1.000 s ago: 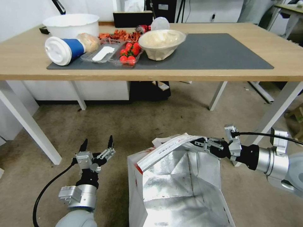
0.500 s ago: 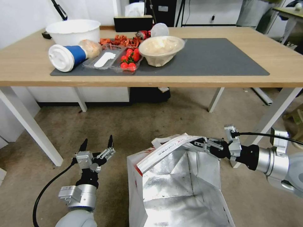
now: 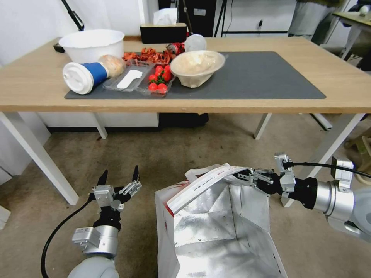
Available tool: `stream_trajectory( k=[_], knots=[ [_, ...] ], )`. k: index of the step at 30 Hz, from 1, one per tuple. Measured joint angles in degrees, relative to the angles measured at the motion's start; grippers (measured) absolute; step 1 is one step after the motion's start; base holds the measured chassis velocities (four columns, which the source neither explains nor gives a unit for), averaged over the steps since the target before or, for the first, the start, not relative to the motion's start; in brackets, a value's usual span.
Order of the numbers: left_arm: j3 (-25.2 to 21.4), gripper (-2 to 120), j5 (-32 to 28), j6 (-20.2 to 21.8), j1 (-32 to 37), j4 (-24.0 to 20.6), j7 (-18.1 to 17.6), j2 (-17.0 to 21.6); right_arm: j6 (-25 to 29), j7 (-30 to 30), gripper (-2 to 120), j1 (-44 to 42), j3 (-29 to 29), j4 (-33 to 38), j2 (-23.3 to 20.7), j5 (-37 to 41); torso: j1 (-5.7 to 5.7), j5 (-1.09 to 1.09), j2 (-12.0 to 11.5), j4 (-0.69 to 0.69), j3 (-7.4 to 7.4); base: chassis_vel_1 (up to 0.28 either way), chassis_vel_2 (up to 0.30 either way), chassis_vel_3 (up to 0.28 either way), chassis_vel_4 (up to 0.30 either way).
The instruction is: Pick up the food delivery bag from the floor and place it on the table.
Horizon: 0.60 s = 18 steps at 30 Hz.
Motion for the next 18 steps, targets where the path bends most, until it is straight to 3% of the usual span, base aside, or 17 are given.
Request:
stream_trajectory(
  k=[18],
  knots=[
    [0.08,100,-0.09,0.01,-0.12,0.24,-0.09,-0.21,0.07,-0.71,0,0.02,-0.17,-0.38,-0.18,-0.59,1.29,0.0,4.41,0.0,3.14,0.0,0.0,0.0,0.0]
  ],
)
